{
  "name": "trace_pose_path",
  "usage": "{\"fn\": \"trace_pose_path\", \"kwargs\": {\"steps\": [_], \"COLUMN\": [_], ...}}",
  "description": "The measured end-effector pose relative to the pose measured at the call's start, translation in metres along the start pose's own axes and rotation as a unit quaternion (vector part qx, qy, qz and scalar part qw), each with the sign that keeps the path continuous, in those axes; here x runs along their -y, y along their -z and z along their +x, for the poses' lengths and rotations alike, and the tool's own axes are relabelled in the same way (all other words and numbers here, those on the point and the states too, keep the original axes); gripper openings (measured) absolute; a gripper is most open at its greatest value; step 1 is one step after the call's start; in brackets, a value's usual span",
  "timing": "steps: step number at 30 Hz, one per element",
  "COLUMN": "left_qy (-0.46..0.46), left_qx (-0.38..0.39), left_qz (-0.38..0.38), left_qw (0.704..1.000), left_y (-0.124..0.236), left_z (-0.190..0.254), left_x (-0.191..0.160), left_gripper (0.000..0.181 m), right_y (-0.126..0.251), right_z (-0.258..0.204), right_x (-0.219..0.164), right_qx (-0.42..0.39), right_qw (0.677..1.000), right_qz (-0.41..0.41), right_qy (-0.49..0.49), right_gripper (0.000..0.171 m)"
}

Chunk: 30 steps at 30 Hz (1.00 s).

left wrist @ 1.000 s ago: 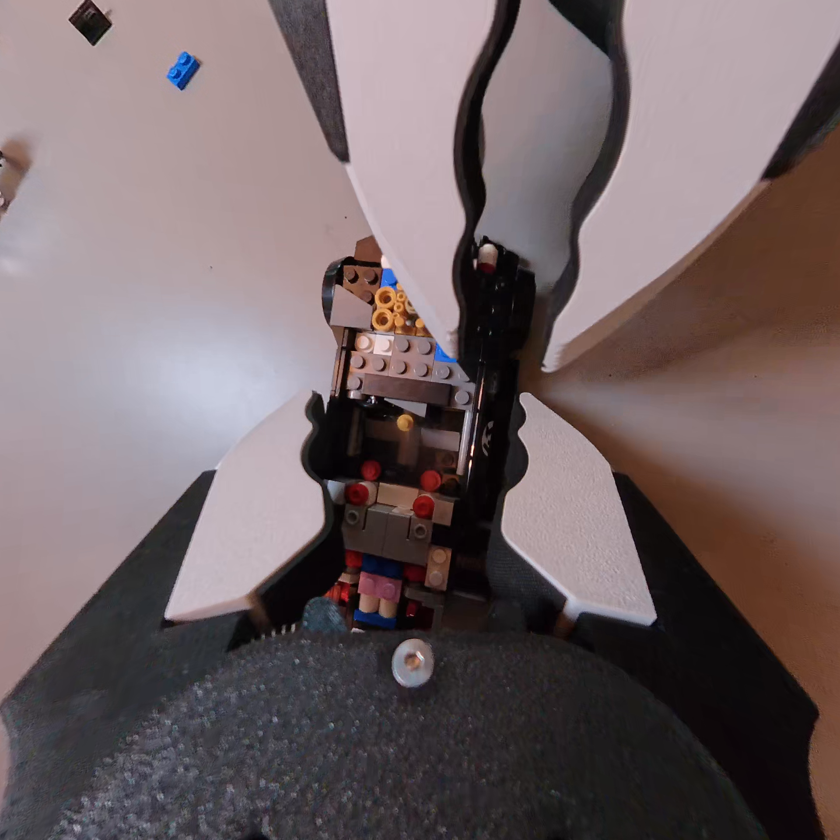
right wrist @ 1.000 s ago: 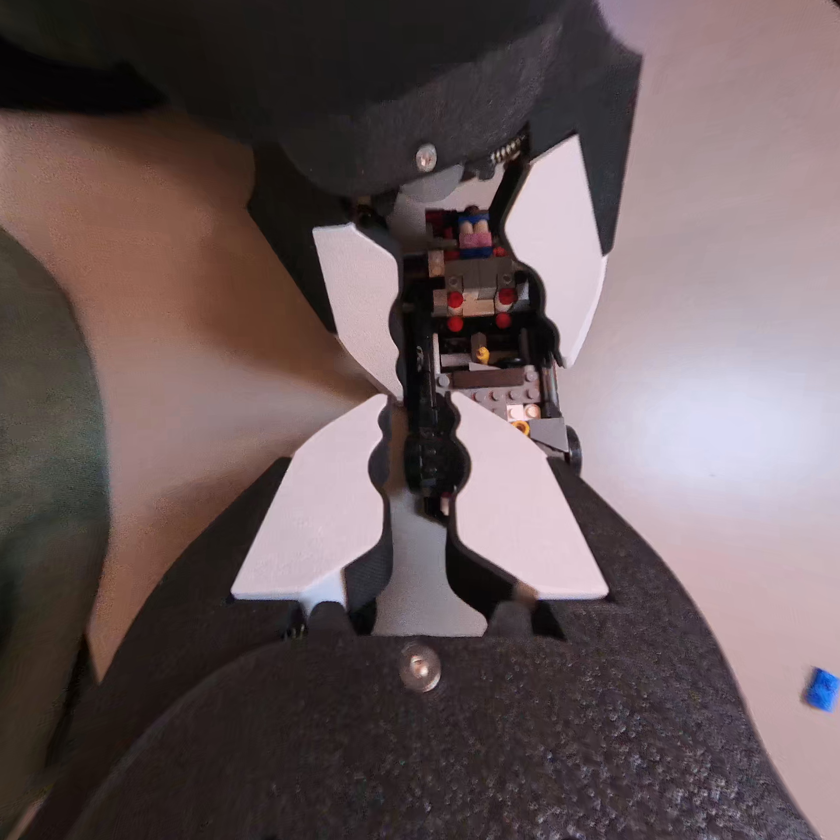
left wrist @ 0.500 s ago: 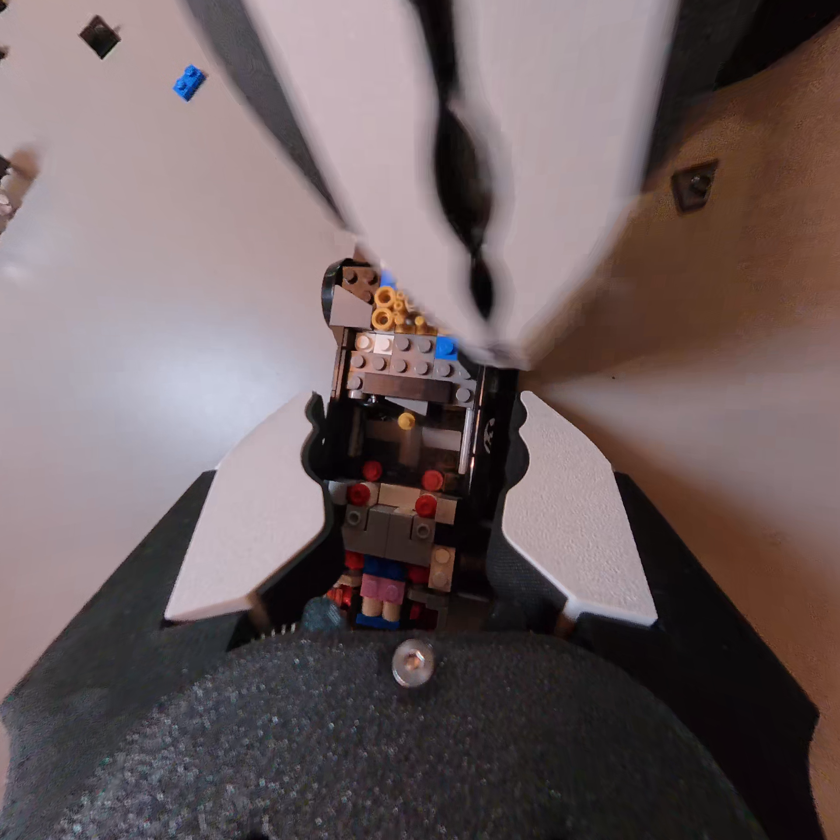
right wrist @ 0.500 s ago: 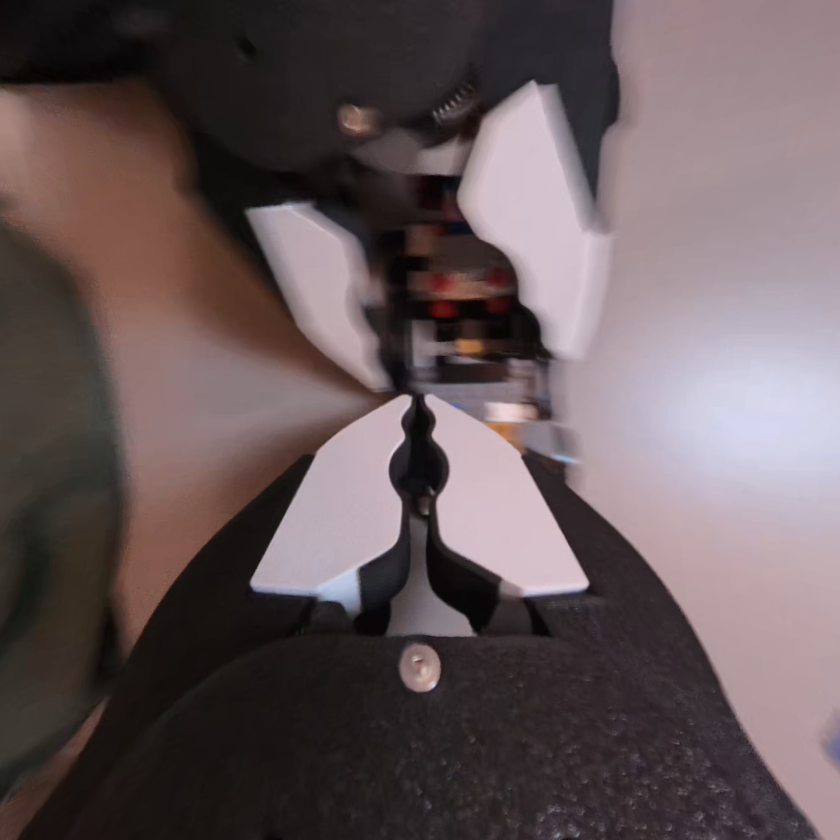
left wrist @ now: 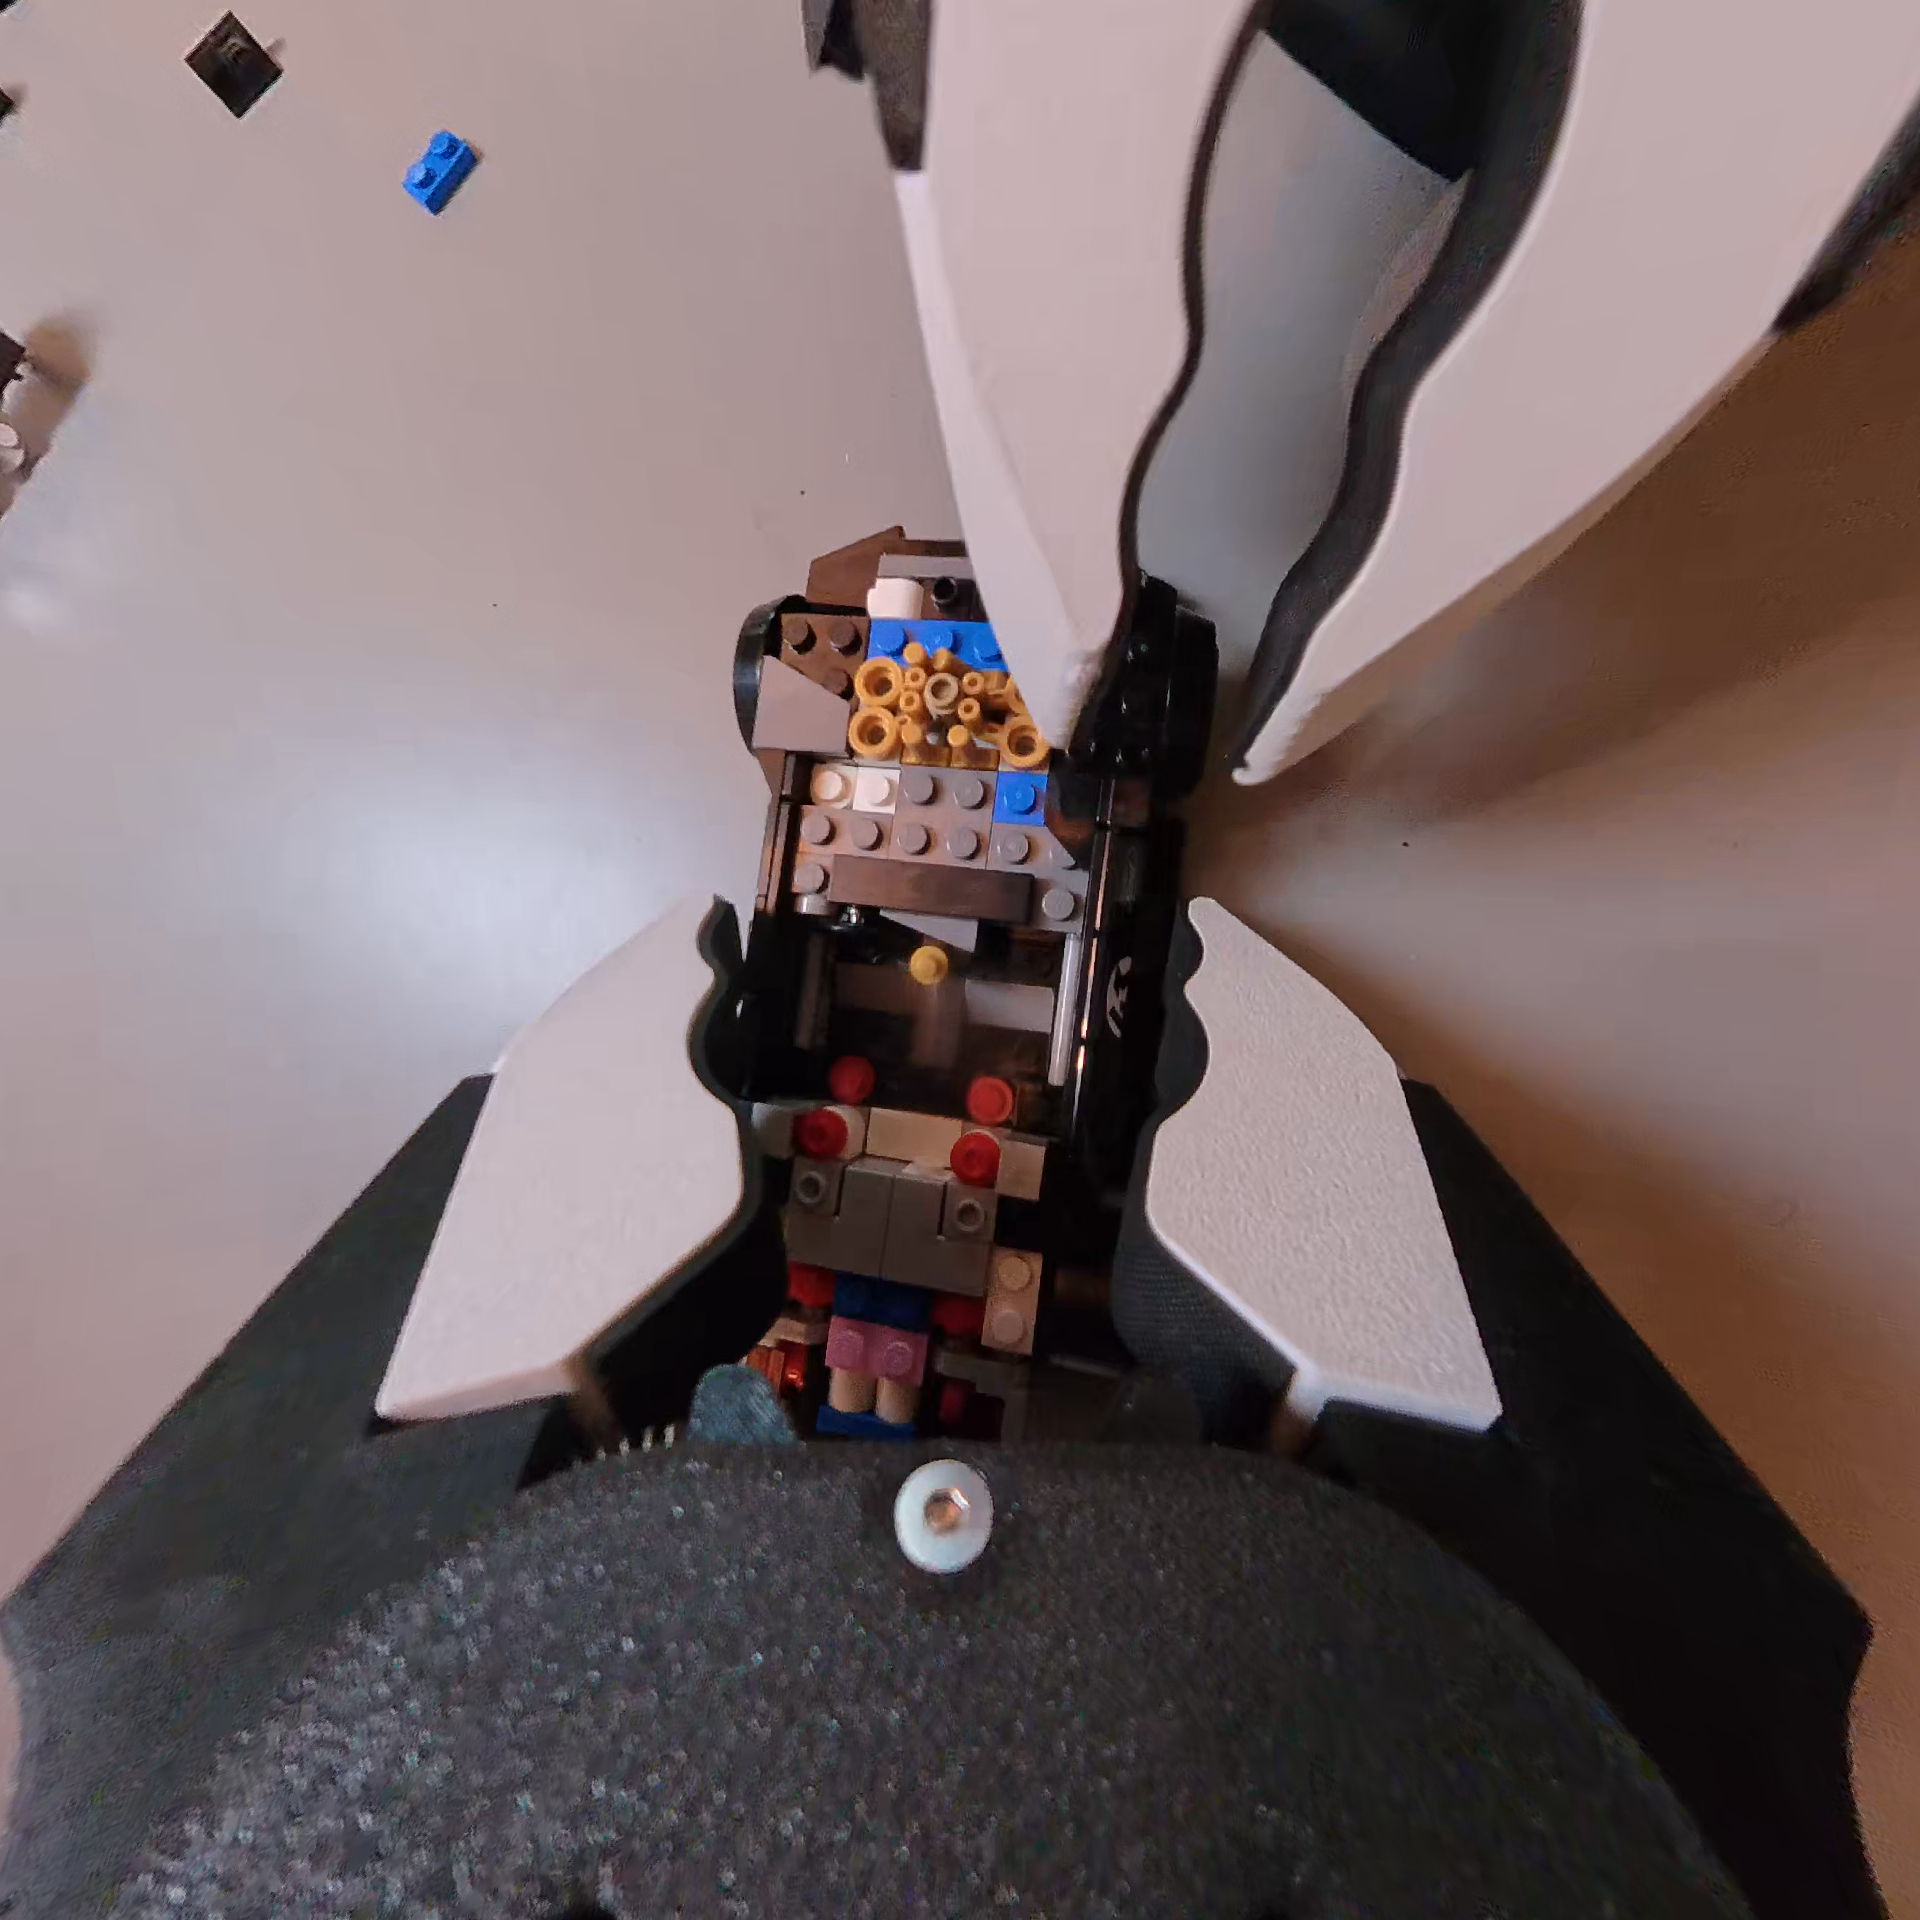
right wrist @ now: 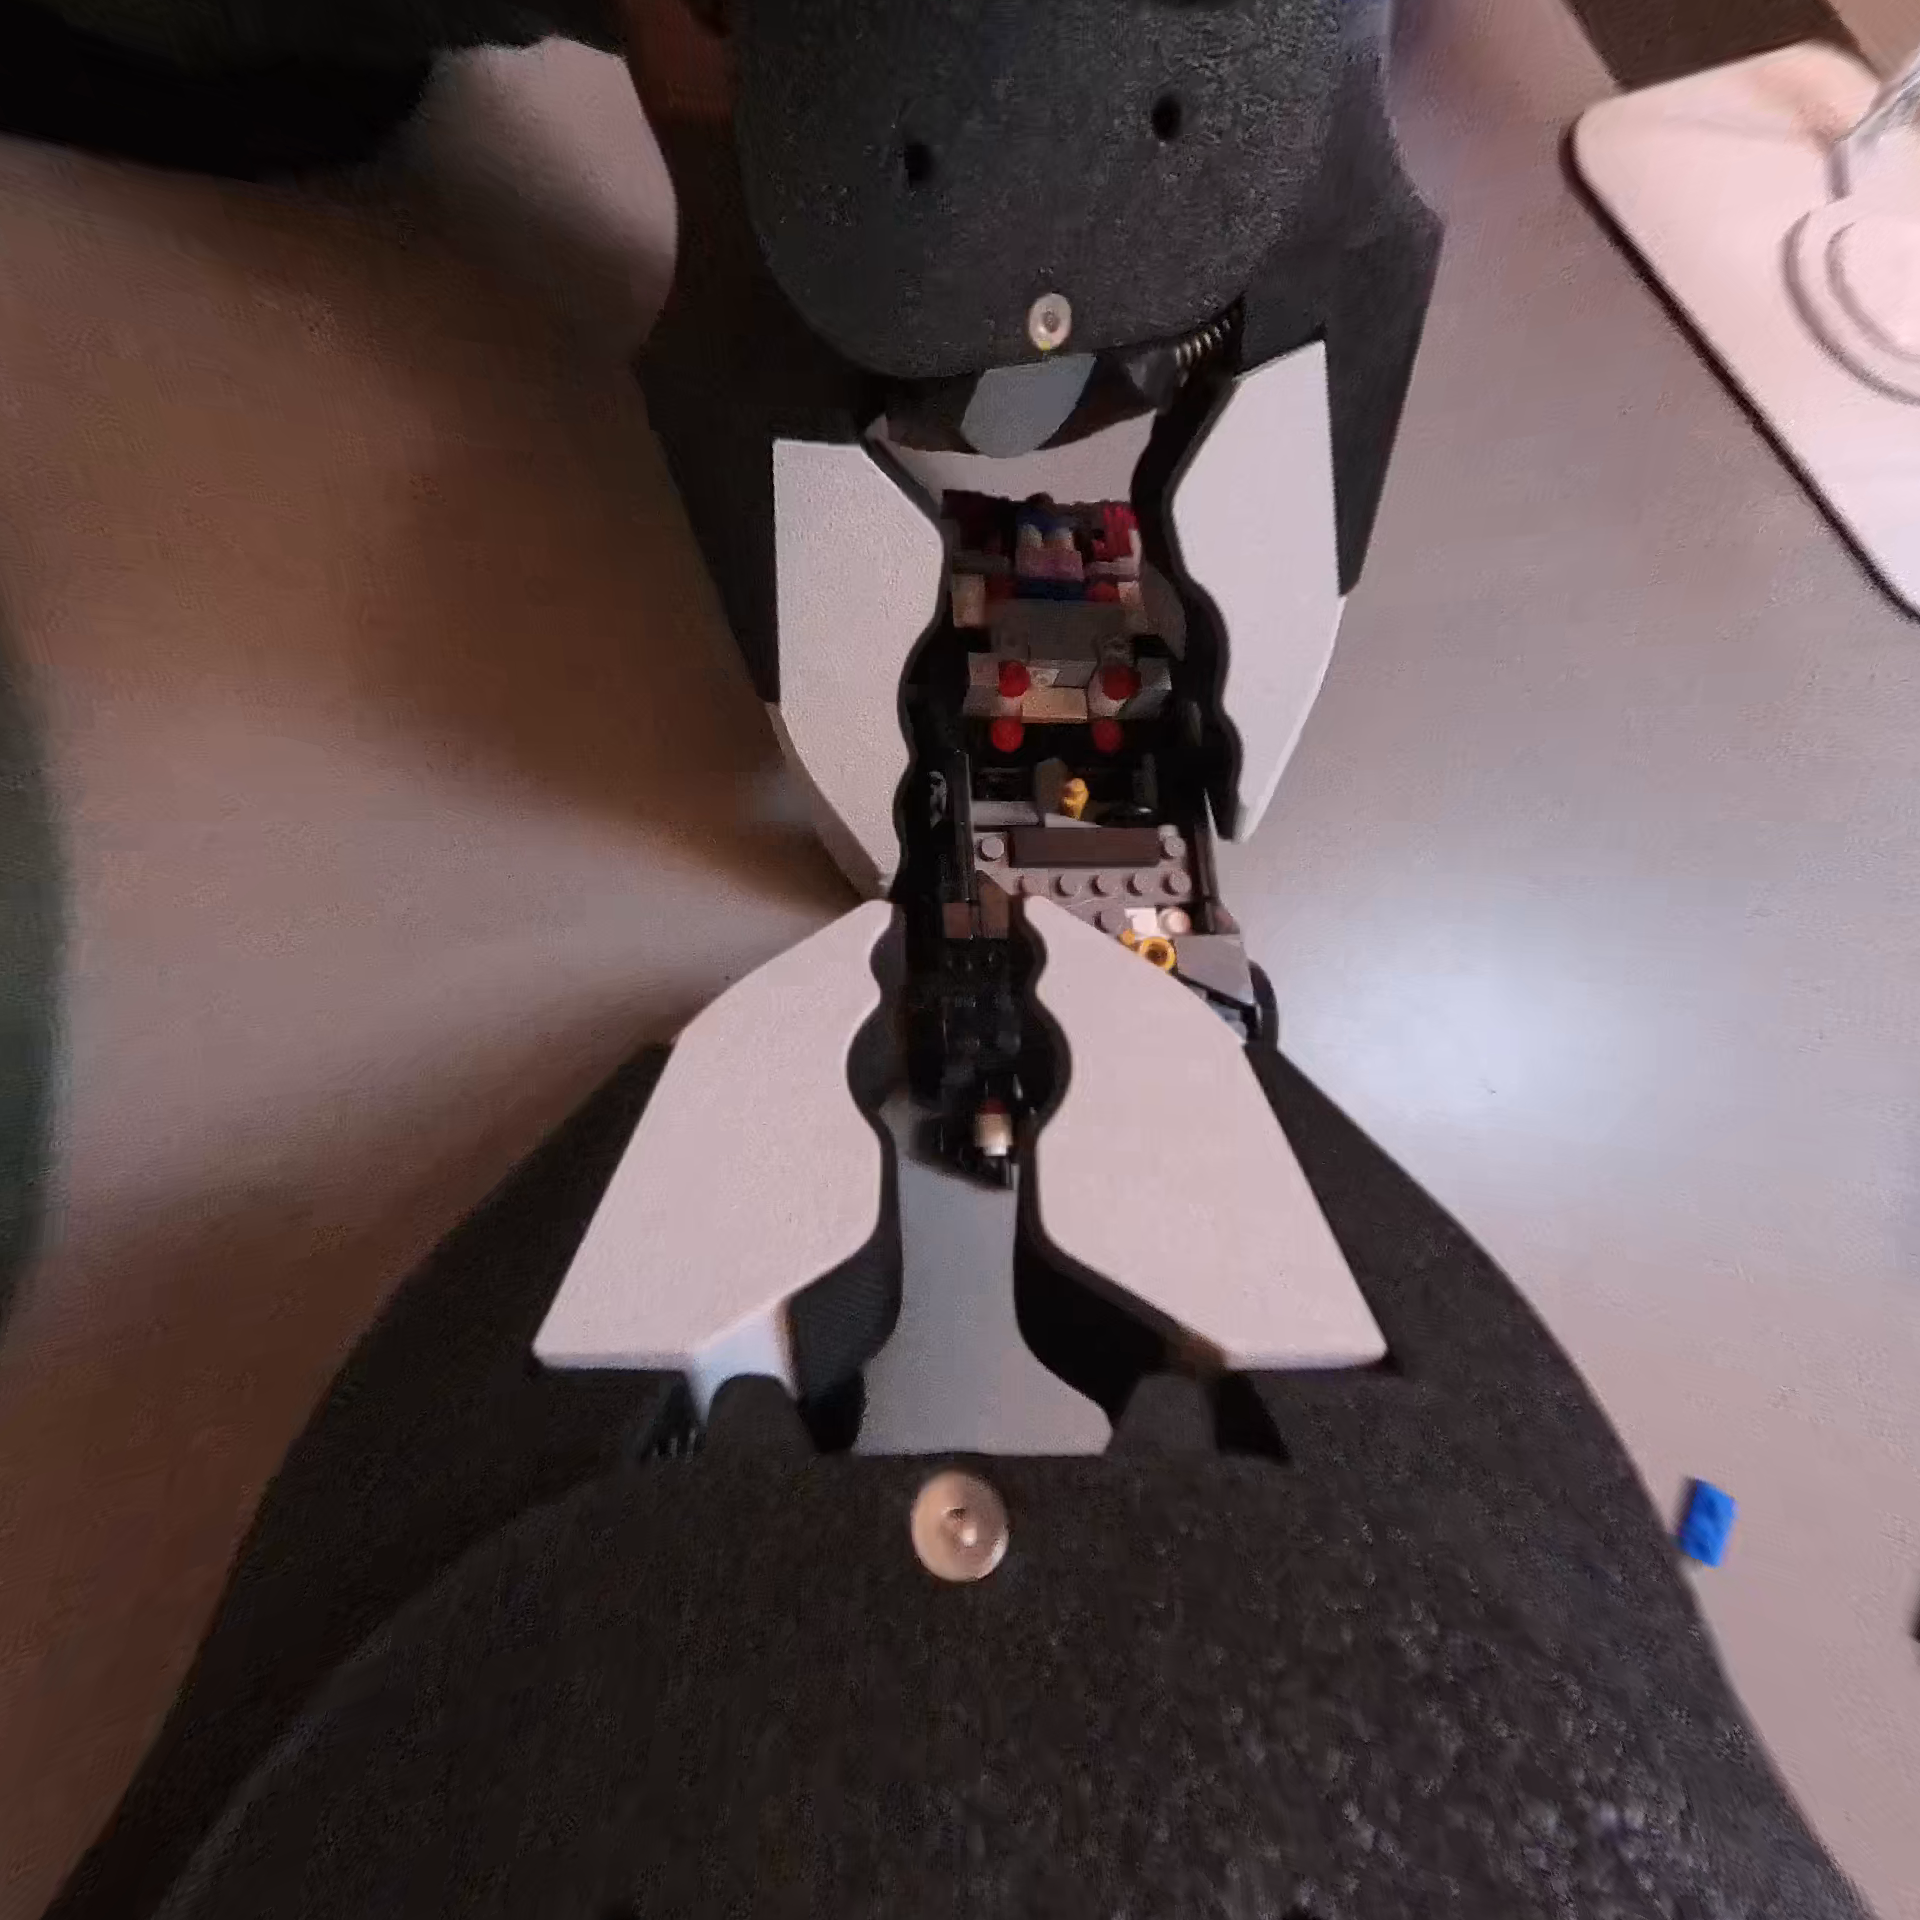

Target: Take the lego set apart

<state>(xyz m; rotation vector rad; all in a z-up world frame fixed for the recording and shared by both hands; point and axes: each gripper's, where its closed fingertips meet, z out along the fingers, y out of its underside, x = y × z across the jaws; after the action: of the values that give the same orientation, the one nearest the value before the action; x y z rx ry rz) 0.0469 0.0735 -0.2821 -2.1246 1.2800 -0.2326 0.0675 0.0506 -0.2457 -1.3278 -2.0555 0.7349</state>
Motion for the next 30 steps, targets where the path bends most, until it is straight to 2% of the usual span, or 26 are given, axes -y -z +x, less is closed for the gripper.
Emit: {"fn": "trace_pose_path", "kwargs": {"steps": [5,8,12,19,30], "left_qy": [0.002,0.003,0.003,0.003,0.005], "left_qx": [0.001,0.002,0.001,0.002,-0.005], "left_qz": [-0.001,-0.002,-0.003,-0.001,-0.007], "left_qw": [1.0,1.0,1.0,1.0,1.0], "left_y": [0.0,0.0,0.001,0.001,0.001], "left_z": [0.0,0.0,0.0,0.0,0.0], "left_x": [0.0,0.0,-0.001,-0.001,-0.001], "left_gripper": [0.078,0.078,0.078,0.078,0.078], "right_y": [-0.009,-0.01,-0.011,-0.011,-0.012], "right_z": [0.004,0.003,0.003,0.006,0.005], "right_x": [-0.004,-0.005,-0.005,-0.005,-0.005], "right_qx": [-0.101,-0.114,-0.114,-0.074,-0.029], "right_qw": [0.988,0.984,0.986,0.996,0.999], "right_qz": [-0.03,-0.035,-0.038,-0.029,0.004], "right_qy": [0.11,0.131,0.117,0.045,-0.013], "right_gripper": [0.014,0.009,0.008,0.016,0.015]}}
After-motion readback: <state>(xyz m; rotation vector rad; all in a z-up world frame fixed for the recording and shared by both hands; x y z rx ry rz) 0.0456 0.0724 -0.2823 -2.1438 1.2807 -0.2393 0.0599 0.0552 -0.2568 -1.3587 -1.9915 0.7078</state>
